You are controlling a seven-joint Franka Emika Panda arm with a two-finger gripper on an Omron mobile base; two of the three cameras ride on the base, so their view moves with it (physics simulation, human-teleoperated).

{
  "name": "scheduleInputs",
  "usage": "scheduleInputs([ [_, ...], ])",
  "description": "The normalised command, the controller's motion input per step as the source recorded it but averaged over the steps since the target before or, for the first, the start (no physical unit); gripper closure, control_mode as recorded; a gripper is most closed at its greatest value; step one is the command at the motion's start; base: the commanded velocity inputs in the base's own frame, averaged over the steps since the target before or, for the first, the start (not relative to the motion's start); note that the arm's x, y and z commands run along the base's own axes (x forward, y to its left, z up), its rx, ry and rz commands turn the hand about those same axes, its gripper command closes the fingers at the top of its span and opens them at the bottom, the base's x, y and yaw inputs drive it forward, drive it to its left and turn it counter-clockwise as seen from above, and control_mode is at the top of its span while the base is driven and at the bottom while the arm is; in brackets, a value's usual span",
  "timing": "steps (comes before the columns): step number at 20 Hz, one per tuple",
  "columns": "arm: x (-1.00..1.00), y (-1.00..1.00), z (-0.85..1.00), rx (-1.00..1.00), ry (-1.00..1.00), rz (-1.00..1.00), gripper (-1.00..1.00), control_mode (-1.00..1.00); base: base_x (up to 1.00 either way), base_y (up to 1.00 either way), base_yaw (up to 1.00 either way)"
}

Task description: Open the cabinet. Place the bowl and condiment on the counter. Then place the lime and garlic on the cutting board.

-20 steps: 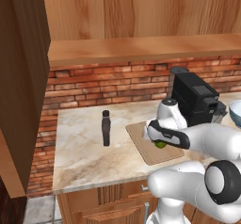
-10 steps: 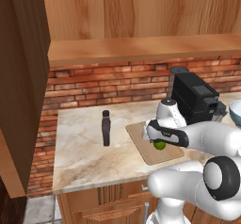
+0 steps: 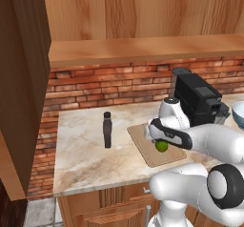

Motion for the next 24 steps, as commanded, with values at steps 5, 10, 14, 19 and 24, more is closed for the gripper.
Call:
scheduleInputs([
  [5,-0.17,-0.03,0.25,0.00,0.00,0.00,-1.00,-1.00,0.00,0.00,0.00],
  [10,-0.18,-0.14,0.25,0.00,0.00,-0.02,-1.00,-1.00,0.00,0.00,0.00],
  [14,-0.12,-0.20,0.26,0.00,0.00,-0.04,-1.00,-1.00,0.00,0.00,0.00],
  [19,-0.14,-0.21,0.20,0.00,0.00,-0.10,-1.00,-1.00,0.00,0.00,0.00],
  [24,-0.13,-0.21,0.07,0.00,0.00,-0.17,-1.00,-1.00,0.00,0.00,0.00],
])
